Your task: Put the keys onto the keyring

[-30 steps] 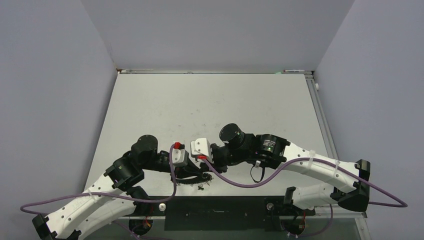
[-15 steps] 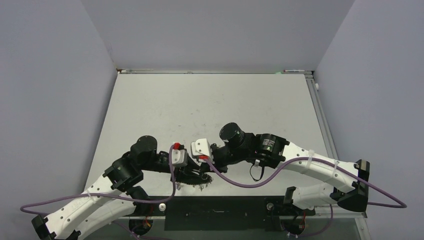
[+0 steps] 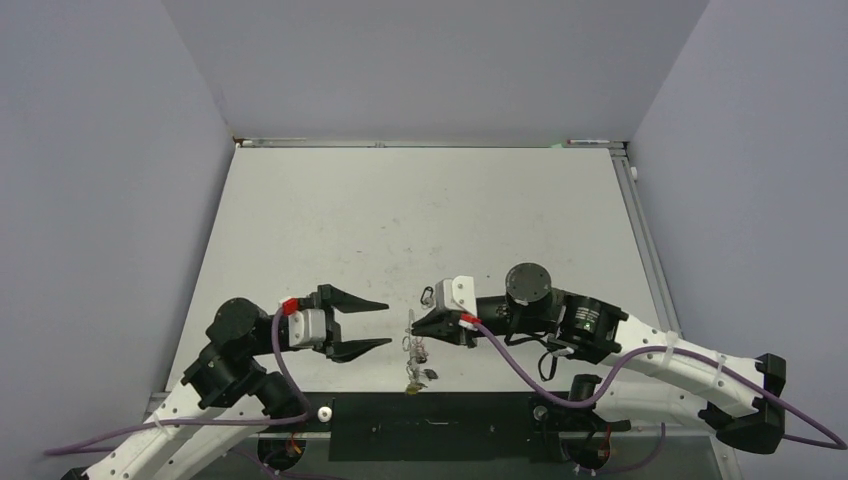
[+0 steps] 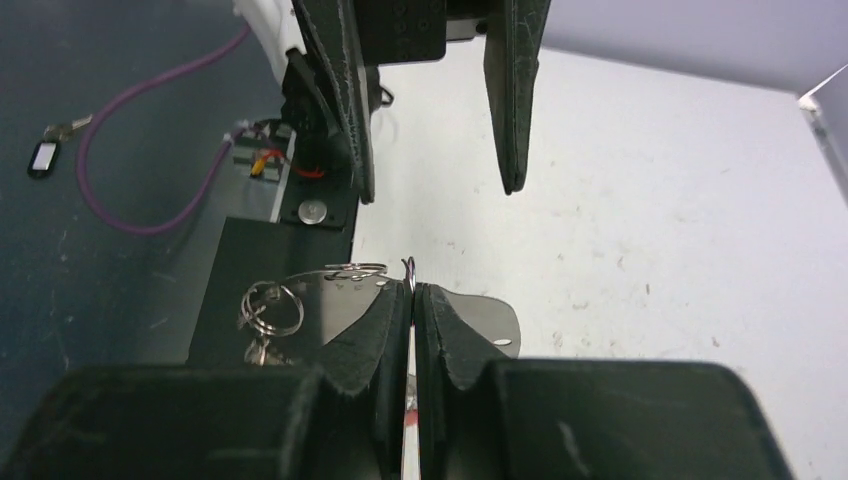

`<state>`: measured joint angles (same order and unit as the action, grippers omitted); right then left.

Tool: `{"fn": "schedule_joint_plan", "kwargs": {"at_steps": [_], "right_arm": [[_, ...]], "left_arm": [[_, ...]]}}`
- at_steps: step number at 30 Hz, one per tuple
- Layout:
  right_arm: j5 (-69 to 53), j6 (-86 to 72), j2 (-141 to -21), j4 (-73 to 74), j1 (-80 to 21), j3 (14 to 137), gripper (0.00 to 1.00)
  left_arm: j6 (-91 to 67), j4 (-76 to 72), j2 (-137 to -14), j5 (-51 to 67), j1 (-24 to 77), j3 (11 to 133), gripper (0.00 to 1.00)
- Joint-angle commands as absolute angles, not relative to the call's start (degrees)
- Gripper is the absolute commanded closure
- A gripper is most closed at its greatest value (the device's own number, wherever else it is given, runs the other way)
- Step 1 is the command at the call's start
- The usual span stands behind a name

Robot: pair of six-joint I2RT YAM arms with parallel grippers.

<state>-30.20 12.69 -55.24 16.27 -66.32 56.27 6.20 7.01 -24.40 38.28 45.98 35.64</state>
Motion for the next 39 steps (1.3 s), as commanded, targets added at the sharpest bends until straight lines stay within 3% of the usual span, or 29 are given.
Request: {"fn": "schedule_joint_plan", "kwargs": {"at_steps": [1, 12, 21, 39], "right_arm": [[-29.09, 8.15, -49.95, -5.02, -65.51, 51.7, 0.95], [-33.14, 1.3, -50.07, -24.08, -65.13, 45.77, 0.95], [-33.82, -3.49, -53.49, -34.84, -64.38, 43.39, 0.95], [-35.53, -4.7, -58.16, -38.17, -63.98, 43.85, 0.95]], "left_arm": [[-2.25, -11.23, -21.45, 37.82, 43.11, 30.76, 0.53], [-12.28, -29.34, -23.94, 42.41, 37.97, 26.38, 0.69], [-15.55, -34.07, -23.79, 45.41, 37.44, 24.65, 0.71], [-17.2, -35.29, -23.76, 46.33, 37.35, 24.26, 0.8]]}}
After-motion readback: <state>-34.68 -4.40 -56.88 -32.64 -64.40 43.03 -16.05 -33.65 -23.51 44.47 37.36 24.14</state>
